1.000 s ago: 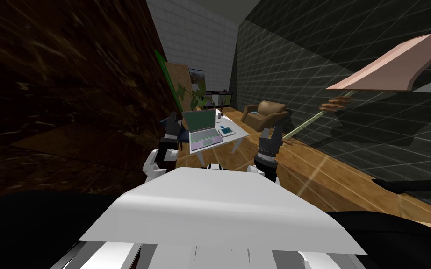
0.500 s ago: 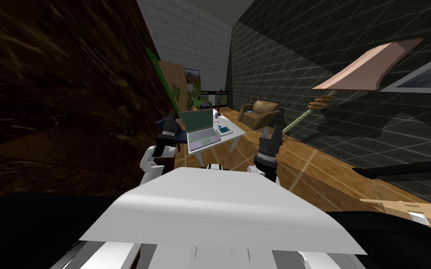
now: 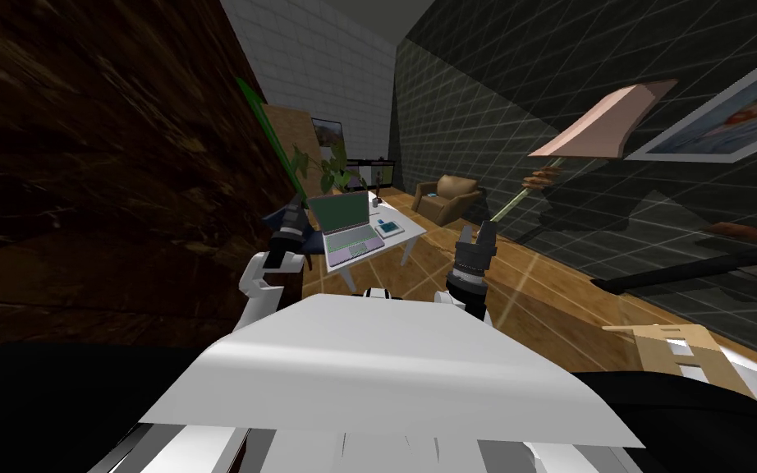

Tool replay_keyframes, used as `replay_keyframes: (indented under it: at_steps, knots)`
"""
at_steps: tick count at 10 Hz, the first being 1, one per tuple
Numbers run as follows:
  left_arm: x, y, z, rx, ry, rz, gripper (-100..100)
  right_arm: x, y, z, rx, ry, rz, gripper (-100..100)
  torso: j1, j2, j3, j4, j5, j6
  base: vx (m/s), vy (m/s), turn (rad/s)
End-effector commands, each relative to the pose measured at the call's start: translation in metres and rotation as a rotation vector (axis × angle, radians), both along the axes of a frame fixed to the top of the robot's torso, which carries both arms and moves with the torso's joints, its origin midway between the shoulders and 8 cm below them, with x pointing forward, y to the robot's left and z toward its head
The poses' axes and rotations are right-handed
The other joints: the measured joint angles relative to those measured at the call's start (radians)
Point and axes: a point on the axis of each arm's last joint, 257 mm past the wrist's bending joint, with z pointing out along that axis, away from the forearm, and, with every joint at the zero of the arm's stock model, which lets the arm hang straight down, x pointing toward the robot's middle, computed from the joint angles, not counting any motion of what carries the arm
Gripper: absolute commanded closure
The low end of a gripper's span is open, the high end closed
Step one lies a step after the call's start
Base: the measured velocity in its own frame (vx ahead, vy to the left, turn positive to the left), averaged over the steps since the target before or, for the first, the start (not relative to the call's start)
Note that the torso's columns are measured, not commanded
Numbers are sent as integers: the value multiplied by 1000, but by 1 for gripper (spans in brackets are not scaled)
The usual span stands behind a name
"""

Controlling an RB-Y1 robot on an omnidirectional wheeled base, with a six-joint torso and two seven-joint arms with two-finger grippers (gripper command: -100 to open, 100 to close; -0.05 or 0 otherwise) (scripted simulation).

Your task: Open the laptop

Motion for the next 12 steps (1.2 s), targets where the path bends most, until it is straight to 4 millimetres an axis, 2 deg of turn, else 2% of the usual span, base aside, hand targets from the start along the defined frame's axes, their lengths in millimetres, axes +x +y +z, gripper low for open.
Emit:
replay_keyframes:
  at_steps: [1,2,3,4,5,7,8,9,10,12]
  knots:
    - [7,16,-5,3,39,42,-100,0,0,0,0,0,0,0,0,0,0,0,0,1,-8,-1,-69]
    - [11,31,-8,8,67,74,-100,0,0,0,0,0,0,0,0,0,0,0,0,0,-6,-4,-129]
    - [11,32,-9,6,72,77,-100,0,0,0,0,0,0,0,0,0,0,0,0,1,-4,-1,-64]
    - [15,47,-13,11,100,110,-100,0,0,0,0,0,0,0,0,0,0,0,0,0,-5,-5,-87]
    - [15,48,-14,9,106,113,-100,0,0,0,0,0,0,0,0,0,0,0,0,0,-3,-4,-78]
    - [20,80,-24,14,167,184,-100,0,0,0,0,0,0,0,0,0,0,0,0,1,-1,-7,-154]
    - [20,81,-26,11,174,188,-100,0,0,0,0,0,0,0,0,0,0,0,0,1,2,-7,-66]
    - [21,98,-31,10,208,227,-100,0,0,0,0,0,0,0,0,0,0,0,0,0,5,-10,-116]
    - [21,98,-32,10,208,227,-100,0,0,0,0,0,0,0,0,0,0,0,0,0,5,-6,-47]
    - [20,131,-42,9,268,300,-100,0,0,0,0,0,0,0,0,0,0,0,0,0,10,-9,-140]
